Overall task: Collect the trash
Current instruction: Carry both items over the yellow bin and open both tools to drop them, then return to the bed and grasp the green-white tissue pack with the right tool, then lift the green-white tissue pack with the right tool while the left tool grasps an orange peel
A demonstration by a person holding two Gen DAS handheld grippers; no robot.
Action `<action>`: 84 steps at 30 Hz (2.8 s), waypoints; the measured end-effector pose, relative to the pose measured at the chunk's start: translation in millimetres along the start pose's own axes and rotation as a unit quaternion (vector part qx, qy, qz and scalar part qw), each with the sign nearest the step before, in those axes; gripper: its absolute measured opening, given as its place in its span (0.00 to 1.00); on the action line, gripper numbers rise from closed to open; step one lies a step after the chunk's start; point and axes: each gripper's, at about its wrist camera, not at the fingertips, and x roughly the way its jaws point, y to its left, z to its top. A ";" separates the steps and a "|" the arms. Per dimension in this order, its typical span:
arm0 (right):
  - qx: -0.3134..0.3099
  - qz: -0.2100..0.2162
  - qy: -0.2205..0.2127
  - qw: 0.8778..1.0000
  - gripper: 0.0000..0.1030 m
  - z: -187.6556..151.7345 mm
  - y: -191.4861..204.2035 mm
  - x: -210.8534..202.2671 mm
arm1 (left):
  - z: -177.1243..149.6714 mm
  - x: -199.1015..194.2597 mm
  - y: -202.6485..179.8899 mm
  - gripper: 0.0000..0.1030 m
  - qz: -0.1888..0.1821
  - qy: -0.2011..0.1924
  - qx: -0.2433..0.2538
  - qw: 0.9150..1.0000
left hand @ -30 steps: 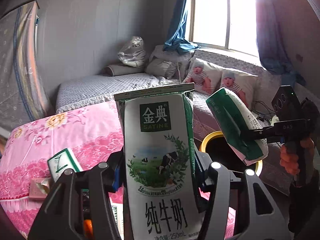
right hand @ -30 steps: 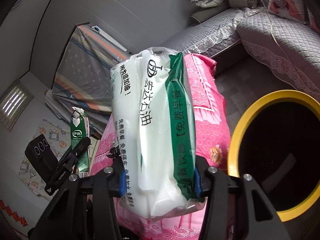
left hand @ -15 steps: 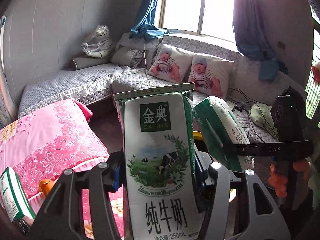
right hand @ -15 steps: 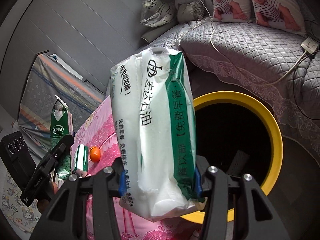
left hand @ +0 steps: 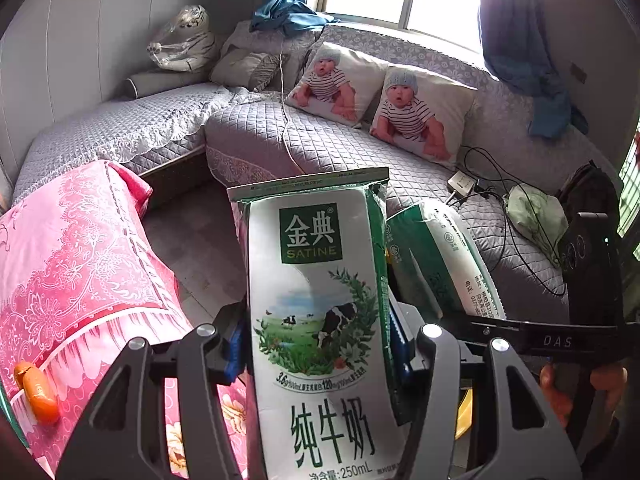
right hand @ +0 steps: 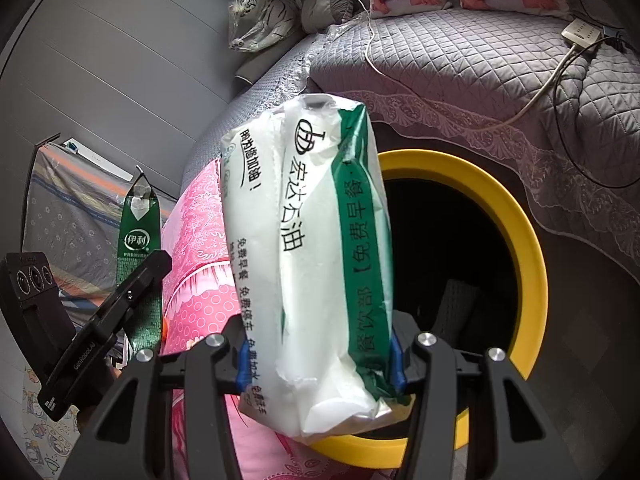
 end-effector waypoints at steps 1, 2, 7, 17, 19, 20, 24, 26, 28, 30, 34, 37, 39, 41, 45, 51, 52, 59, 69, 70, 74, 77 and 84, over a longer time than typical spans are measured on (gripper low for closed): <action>0.001 -0.001 0.000 1.000 0.47 0.1 -1.1 0.3 | 0.2 0.4 -1.6 0.51 -0.003 0.000 -0.001 1.000; 0.000 -0.003 -0.001 1.000 0.47 0.0 -1.0 -0.3 | 1.1 1.8 -2.8 0.51 -0.002 0.000 0.000 1.000; 0.019 -0.048 -0.036 0.998 0.68 0.1 -9.1 -17.3 | 2.9 2.9 -3.4 0.79 0.012 -0.008 -0.011 1.000; 0.020 -0.024 -0.070 0.997 0.75 -4.4 -15.2 -49.1 | -6.1 -30.9 31.0 0.90 0.017 -0.048 -0.095 0.994; 0.011 -0.017 -0.072 0.997 0.75 -6.1 -7.1 -49.6 | -8.8 -49.1 36.1 0.90 0.027 -0.071 -0.111 0.991; 0.004 -0.012 -0.073 0.997 0.75 -6.2 -3.5 -49.0 | -10.0 -60.4 39.1 0.90 0.027 -0.084 -0.120 0.989; -0.046 0.007 -0.061 0.997 0.75 -15.3 27.5 -41.3 | -14.7 -114.5 53.0 0.90 0.016 -0.132 -0.141 0.981; -0.083 0.017 -0.049 0.995 0.75 -21.5 52.3 -35.5 | -21.6 -145.1 62.5 0.91 0.021 -0.156 -0.136 0.978; -0.122 0.029 -0.033 0.992 0.75 -28.5 79.7 -28.5 | -32.1 -175.4 76.2 0.92 0.036 -0.174 -0.125 0.976; -0.152 0.046 -0.013 0.987 0.75 -36.2 106.7 -18.5 | -49.0 -205.5 96.5 0.92 0.062 -0.188 -0.125 0.972; -0.230 0.080 0.047 0.969 0.75 -58.8 175.3 14.5 | -104.7 -266.2 151.2 0.92 0.147 -0.204 -0.154 0.956; -0.278 0.116 0.115 0.947 0.75 -81.1 232.6 49.5 | -151.1 -307.9 188.9 0.92 0.229 -0.201 -0.180 0.935; -0.303 0.132 0.162 0.930 0.76 -99.4 274.5 75.5 | -184.2 -334.9 210.2 0.92 0.279 -0.197 -0.205 0.917; -0.330 0.145 0.208 0.909 0.79 -116.0 319.7 101.9 | -214.3 -359.1 229.3 0.92 0.302 -0.196 -0.236 0.903; -0.379 0.128 0.273 0.875 0.88 -150.9 408.6 157.4 | -260.1 -390.1 252.8 0.92 0.319 -0.196 -0.290 0.881; -0.437 -0.005 0.300 0.848 0.89 -184.4 492.8 243.1 | -289.9 -406.5 258.8 0.92 0.320 -0.199 -0.305 0.874; -0.437 -0.025 0.302 0.847 0.89 -185.2 495.7 252.4 | -293.6 -408.8 256.6 0.92 0.320 -0.201 -0.303 0.875; -0.436 -0.100 0.333 0.830 0.89 -196.2 494.0 299.9 | -309.7 -408.4 264.4 0.92 0.331 -0.192 -0.293 0.876; -0.454 -0.137 0.335 0.814 0.83 -212.2 487.9 323.9 | -320.2 -405.5 271.5 0.92 0.323 -0.178 -0.309 0.877; -0.454 -0.135 0.335 0.815 0.81 -211.3 486.7 323.9 | -319.7 -404.7 271.9 0.92 0.321 -0.177 -0.309 0.878; -0.455 -0.105 0.333 0.819 0.71 -201.2 483.1 317.2 | -312.0 -400.0 267.3 0.92 0.320 -0.167 -0.296 0.884; -0.429 -0.060 0.336 0.836 0.67 -180.8 480.0 302.2 | -303.4 -395.8 261.6 0.92 0.317 -0.159 -0.279 0.892; -0.365 0.076 0.305 0.877 0.67 -126.5 474.7 234.4 | -263.4 -379.9 256.9 0.92 0.260 -0.130 -0.244 0.925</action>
